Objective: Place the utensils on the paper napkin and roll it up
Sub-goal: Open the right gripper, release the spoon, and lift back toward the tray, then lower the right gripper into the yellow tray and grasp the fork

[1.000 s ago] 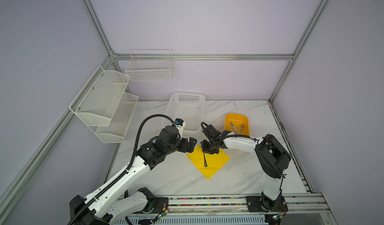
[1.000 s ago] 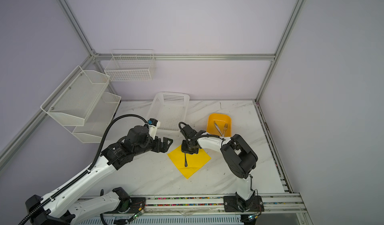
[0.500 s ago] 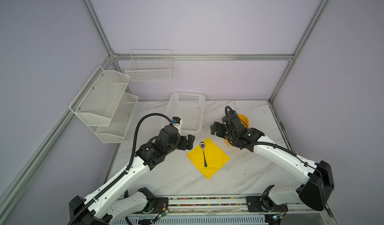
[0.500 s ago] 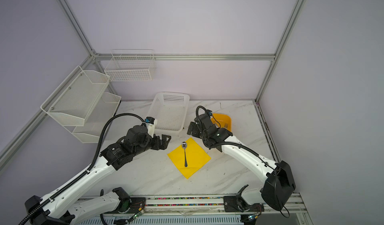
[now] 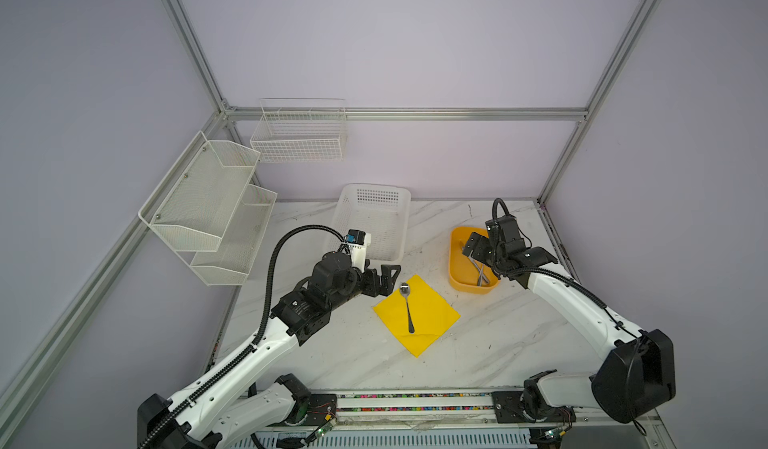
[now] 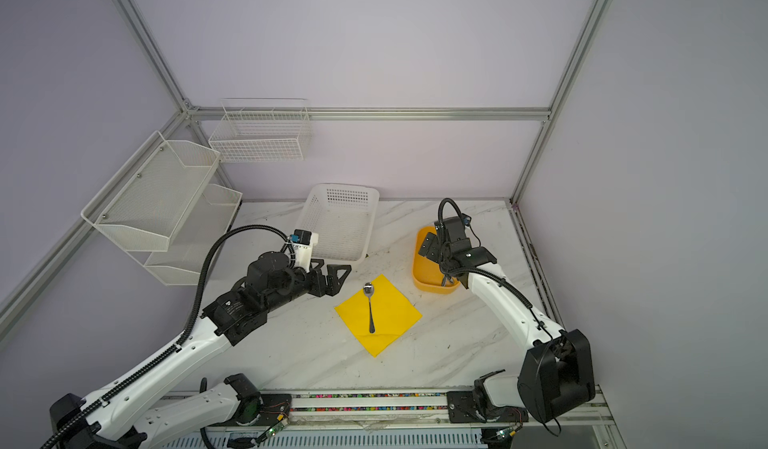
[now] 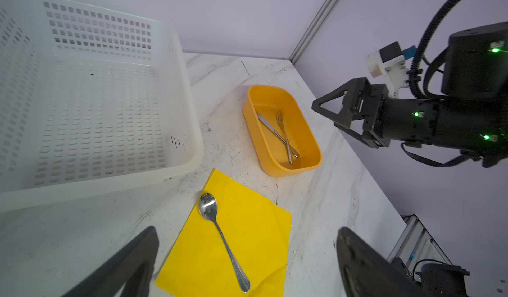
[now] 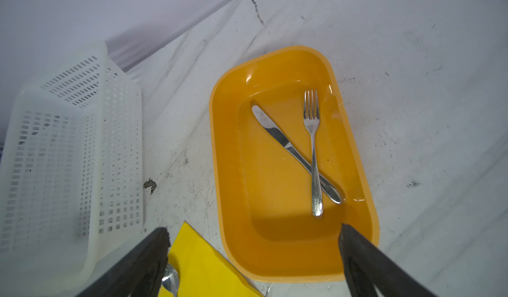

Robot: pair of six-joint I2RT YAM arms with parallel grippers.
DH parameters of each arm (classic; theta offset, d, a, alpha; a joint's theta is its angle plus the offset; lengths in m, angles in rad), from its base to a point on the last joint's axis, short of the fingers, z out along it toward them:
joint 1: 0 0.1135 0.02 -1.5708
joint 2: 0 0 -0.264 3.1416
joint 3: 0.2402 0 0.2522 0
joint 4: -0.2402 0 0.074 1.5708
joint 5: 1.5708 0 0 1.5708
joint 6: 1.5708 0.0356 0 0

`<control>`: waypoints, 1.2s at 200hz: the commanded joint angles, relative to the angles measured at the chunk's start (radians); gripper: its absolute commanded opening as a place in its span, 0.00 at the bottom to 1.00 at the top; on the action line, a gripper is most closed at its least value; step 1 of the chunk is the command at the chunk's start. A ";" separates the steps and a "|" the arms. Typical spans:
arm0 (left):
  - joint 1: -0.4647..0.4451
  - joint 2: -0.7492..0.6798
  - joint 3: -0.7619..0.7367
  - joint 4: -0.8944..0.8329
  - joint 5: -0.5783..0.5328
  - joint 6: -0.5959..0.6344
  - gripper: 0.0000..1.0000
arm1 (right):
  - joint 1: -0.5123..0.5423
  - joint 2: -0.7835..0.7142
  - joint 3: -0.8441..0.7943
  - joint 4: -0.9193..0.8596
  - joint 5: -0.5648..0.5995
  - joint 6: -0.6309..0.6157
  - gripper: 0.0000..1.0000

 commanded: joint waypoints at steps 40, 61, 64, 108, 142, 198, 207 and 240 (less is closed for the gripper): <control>-0.049 0.241 0.136 0.002 0.211 0.016 1.00 | -0.066 0.278 0.140 -0.168 -0.005 -0.032 0.82; -0.078 0.314 0.189 -0.035 0.188 0.040 1.00 | -0.076 0.338 0.168 -0.170 0.023 -0.035 0.77; -0.080 0.324 0.197 -0.039 0.188 0.043 1.00 | -0.080 0.345 0.171 -0.170 0.024 -0.035 0.76; -0.100 0.458 0.317 -0.091 0.191 0.097 1.00 | -0.117 0.459 0.246 -0.167 -0.004 -0.073 0.58; -0.104 0.521 0.386 -0.103 0.179 0.112 1.00 | -0.137 0.531 0.298 -0.170 0.008 -0.083 0.42; -0.104 0.563 0.442 -0.145 0.154 0.161 0.99 | -0.137 0.602 0.347 -0.195 0.077 -0.081 0.35; -0.104 0.570 0.452 -0.155 0.149 0.169 1.00 | -0.138 0.607 0.344 -0.196 0.091 -0.080 0.35; -0.104 0.589 0.483 -0.185 0.145 0.192 1.00 | -0.139 0.622 0.327 -0.179 0.076 -0.095 0.33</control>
